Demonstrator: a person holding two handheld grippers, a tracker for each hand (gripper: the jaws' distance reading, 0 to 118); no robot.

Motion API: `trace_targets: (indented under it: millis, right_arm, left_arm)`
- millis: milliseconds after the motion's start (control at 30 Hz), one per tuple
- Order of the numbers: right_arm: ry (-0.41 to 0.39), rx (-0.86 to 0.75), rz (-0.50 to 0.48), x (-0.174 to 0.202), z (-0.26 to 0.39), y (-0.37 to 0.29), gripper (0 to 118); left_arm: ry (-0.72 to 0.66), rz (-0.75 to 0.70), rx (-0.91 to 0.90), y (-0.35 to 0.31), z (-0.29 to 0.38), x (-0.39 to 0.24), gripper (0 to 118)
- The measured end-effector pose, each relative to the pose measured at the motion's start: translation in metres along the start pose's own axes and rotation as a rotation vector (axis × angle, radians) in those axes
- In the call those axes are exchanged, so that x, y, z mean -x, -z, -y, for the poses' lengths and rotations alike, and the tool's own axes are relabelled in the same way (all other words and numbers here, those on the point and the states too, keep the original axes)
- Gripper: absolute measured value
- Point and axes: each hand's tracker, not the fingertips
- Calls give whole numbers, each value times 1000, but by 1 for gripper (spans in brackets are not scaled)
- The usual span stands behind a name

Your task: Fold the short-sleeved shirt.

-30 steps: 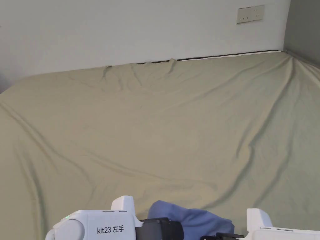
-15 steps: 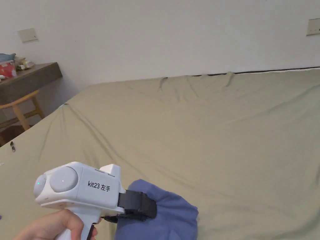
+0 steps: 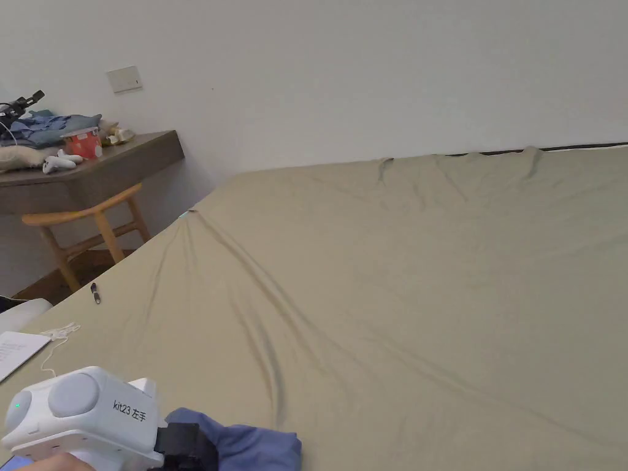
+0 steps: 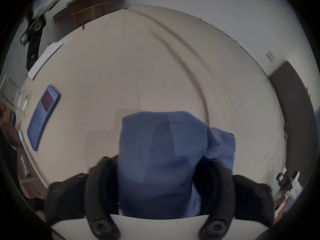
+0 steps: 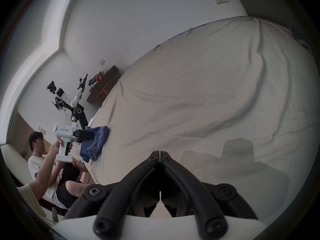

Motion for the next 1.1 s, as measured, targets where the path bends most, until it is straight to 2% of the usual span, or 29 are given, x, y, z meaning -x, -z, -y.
trace_targets:
  millis: [33, 67, 100, 233, 367, 400, 467, 533, 633, 700, 800, 867, 967, 1033, 1100]
  right_arm:
    - [-6, 1, 2, 2, -1, 0, 0]
    - [-15, 2, 7, 4, -2, 0, 0]
    - [-27, 1, 11, 5, -4, -1, 0]
    - [-45, -32, 11, 7, -10, -9, 0]
    - [-57, -69, -3, 14, -13, -19, 0]
    - [-72, -73, 1, 17, -13, -21, 0]
    - [-107, -99, 33, 25, -13, -28, 0]
    - [-128, -140, 79, 38, -14, -35, 0]
    - [-116, -201, 116, 53, -19, -49, 0]
    - [-105, -244, 147, 65, -24, -64, 0]
    - [-209, -355, 230, 105, -28, -96, 0]
    - [-280, -445, 304, 127, -29, -118, 0]
    - [-358, -581, 370, 150, -27, -155, 0]
    - [-408, -655, 409, 155, -23, -175, 0]
    - [-476, -737, 476, 155, -14, -187, 0]
  left_arm:
    - [-24, 17, 1, 0, 2, 4, 90]
    - [-51, 46, 11, -2, 1, 10, 98]
    - [-81, 72, 23, -6, 0, 16, 101]
    - [-102, 63, 21, -47, -2, 21, 101]
    - [19, -179, -89, -112, -3, 9, 99]
    - [13, -208, -122, -131, -2, 4, 91]
    - [-49, -196, -262, -167, 10, -8, 47]
    - [-58, -4, -439, -198, 28, -32, 7]
    - [81, 273, -596, -229, 50, -82, 3]
    - [215, 329, -617, -247, 62, -131, 3]
    - [404, 309, -730, -273, 87, -200, 3]
    - [462, 315, -789, -285, 100, -232, 3]
    - [510, 282, -930, -297, 138, -271, 3]
    - [500, 216, -1037, -291, 171, -286, 3]
    - [436, 208, -1031, -270, 200, -297, 3]
